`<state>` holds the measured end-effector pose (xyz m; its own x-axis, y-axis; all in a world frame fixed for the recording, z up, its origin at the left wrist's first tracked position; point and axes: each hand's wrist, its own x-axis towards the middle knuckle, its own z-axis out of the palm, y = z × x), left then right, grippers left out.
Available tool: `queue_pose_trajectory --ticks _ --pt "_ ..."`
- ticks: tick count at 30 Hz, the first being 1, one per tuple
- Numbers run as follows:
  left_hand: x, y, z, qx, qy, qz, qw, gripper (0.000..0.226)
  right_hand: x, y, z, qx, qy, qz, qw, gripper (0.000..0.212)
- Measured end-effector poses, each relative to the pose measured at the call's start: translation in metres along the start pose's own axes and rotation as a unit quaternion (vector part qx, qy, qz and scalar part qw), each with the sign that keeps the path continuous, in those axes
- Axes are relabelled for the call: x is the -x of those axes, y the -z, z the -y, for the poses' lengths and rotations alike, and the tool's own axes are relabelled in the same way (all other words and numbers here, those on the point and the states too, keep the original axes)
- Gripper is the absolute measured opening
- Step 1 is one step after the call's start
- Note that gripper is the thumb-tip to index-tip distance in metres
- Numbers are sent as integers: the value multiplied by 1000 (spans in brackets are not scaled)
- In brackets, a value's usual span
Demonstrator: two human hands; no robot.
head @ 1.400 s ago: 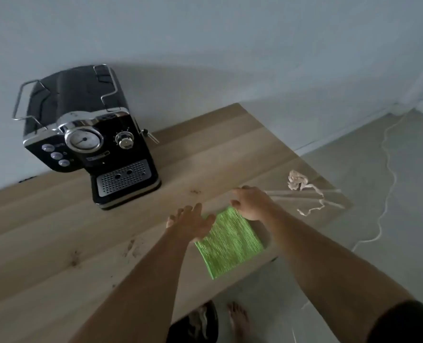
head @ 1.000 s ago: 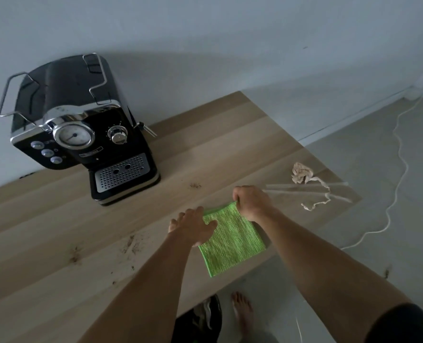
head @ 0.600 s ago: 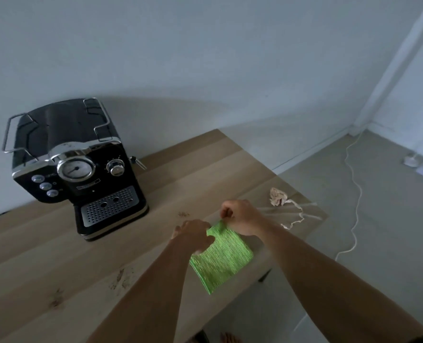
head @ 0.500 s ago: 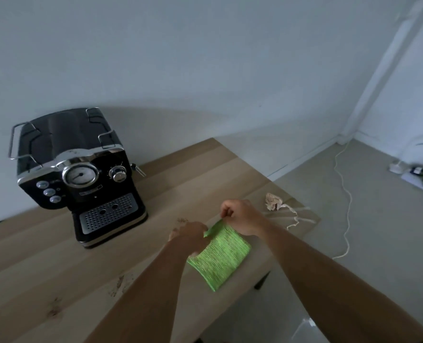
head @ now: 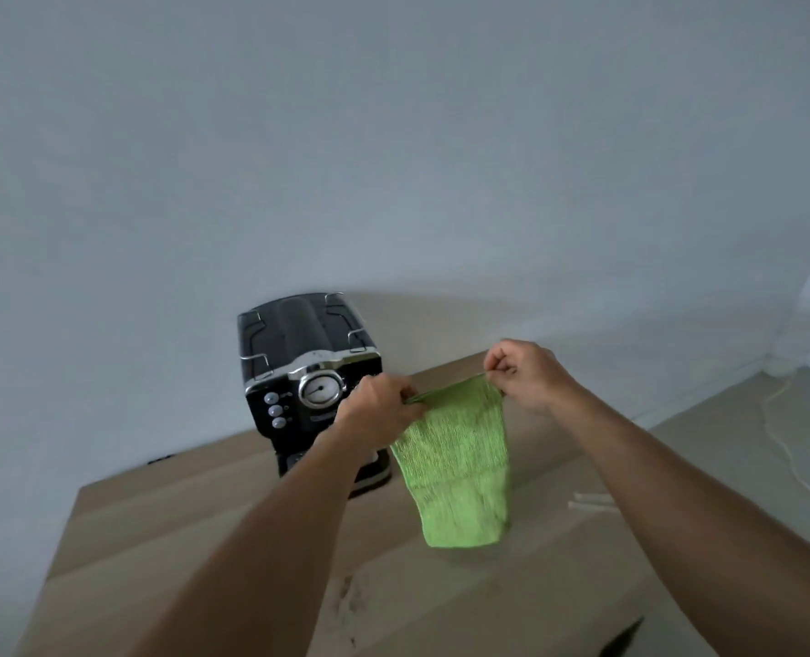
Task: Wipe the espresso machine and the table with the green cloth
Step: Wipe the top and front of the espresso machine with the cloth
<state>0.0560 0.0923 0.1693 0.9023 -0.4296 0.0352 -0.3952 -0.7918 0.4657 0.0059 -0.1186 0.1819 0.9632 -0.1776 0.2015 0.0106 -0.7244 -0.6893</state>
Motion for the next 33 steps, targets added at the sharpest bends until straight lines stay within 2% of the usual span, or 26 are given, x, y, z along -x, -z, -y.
queue_pose_trajectory --ticks 3,8,14,18,22,25,28,31,33 --pt "-6 38 9 -14 16 -50 999 3 -29 -11 22 -19 33 -27 999 15" --pt "-8 75 34 7 84 -156 984 8 -75 -42 53 -58 98 -21 993 18" --pt "-14 81 61 -44 205 -222 952 6 -117 -102 67 -85 195 -11 977 19" --pt "-20 73 69 -68 247 -253 933 11 -119 -138 60 -37 264 -9 964 15" --pt "-32 73 76 -74 259 -251 930 12 -111 -158 56 21 272 -148 951 11" --pt "-39 79 85 -67 253 -230 937 12 -95 -168 61 39 343 -202 917 15" --pt "-46 86 97 -48 242 -207 947 11 -77 -181 71 81 375 -179 906 23" --pt "-50 93 107 -40 207 -181 961 12 -65 -191 83 125 344 -144 920 40" --pt "-52 98 116 -31 177 -164 970 11 -62 -190 92 124 318 -111 933 41"
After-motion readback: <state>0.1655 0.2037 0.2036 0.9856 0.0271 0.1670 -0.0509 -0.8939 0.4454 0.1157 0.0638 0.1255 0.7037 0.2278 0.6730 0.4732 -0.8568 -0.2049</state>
